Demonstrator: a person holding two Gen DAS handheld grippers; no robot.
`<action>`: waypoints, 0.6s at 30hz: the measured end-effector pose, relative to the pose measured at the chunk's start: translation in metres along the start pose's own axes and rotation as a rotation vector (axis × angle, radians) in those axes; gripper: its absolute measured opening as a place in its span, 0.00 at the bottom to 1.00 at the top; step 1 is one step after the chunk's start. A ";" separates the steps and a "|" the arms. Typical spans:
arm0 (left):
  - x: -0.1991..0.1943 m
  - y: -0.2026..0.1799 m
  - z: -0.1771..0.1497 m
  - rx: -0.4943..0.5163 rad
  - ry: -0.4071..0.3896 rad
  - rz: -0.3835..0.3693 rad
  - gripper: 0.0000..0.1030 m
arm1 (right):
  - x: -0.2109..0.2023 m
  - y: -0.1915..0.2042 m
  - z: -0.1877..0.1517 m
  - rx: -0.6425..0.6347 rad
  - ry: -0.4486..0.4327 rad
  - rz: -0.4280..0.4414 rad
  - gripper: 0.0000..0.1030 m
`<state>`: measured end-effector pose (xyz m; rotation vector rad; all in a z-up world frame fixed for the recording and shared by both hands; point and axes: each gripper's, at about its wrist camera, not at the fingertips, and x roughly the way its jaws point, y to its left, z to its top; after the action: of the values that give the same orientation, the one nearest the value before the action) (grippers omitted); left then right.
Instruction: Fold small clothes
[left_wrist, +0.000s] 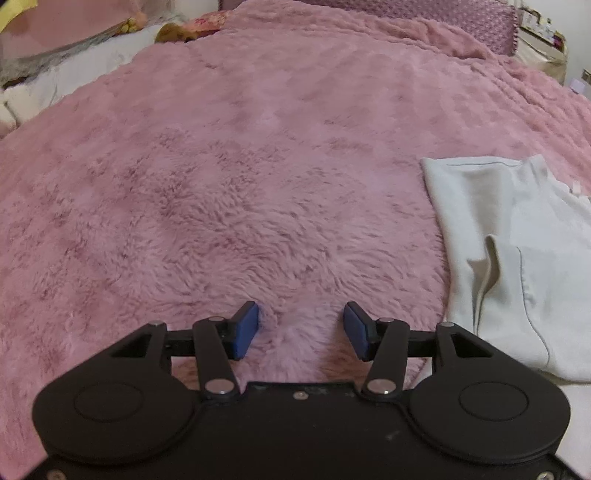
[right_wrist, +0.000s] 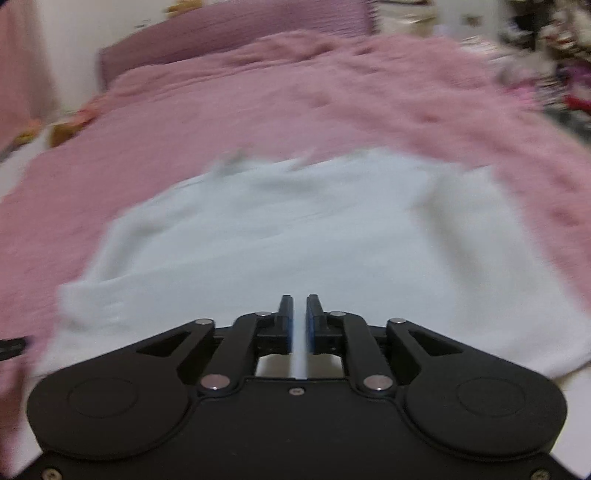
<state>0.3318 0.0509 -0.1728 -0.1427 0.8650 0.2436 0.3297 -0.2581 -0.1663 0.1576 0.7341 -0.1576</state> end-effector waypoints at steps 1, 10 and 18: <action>0.000 0.001 0.000 -0.013 -0.005 -0.003 0.52 | 0.000 -0.017 0.005 0.013 -0.011 -0.043 0.11; 0.007 -0.003 -0.004 0.032 -0.012 0.027 0.53 | 0.035 -0.142 0.062 0.141 -0.002 -0.205 0.51; 0.013 -0.003 -0.009 0.025 -0.040 0.020 0.56 | 0.050 -0.162 0.074 0.041 -0.035 -0.267 0.50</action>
<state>0.3339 0.0485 -0.1882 -0.1051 0.8301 0.2534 0.3821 -0.4351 -0.1599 0.0950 0.7158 -0.4285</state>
